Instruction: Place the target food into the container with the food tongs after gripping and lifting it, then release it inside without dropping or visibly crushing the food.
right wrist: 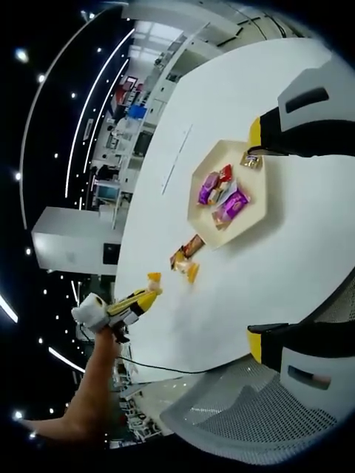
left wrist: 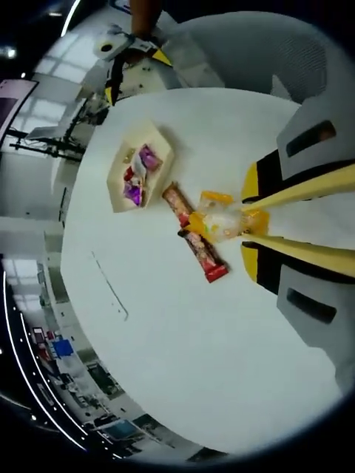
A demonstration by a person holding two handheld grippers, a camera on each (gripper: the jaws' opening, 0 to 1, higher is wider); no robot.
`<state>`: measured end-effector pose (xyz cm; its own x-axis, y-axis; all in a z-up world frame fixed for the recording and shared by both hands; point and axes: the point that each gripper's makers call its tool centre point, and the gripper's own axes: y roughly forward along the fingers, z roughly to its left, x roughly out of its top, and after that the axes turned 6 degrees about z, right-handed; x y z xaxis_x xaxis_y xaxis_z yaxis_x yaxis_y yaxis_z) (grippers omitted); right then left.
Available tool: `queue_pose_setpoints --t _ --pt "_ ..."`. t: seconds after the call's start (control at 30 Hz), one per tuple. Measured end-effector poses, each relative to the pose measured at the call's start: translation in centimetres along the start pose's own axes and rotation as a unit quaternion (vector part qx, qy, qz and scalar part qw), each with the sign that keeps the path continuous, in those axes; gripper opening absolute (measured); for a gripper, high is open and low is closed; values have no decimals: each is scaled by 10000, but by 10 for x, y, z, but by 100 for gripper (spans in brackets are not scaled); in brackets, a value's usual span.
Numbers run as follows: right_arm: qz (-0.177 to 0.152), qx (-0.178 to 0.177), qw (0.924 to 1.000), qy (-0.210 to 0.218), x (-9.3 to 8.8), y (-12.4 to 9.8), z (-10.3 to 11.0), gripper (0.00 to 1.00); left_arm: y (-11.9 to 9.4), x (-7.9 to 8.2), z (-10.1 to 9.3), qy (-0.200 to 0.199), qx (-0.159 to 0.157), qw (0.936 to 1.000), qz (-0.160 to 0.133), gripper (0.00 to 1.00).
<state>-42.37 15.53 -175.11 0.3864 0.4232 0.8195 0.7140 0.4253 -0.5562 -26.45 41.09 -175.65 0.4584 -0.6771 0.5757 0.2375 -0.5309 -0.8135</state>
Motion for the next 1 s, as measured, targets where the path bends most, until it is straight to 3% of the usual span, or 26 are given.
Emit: queue_pose_setpoints --t 0.1,0.4,1.0 --pt "-9 -5 10000 -3 0 0 0 92 -9 9 10 76 109 9999 -11 17" --pt "-66 -31 10000 30 2 -1 -2 93 -29 31 15 378 170 9991 26 16" --pt "-106 -54 9999 29 3 -2 -2 92 -31 40 11 574 167 9982 22 16"
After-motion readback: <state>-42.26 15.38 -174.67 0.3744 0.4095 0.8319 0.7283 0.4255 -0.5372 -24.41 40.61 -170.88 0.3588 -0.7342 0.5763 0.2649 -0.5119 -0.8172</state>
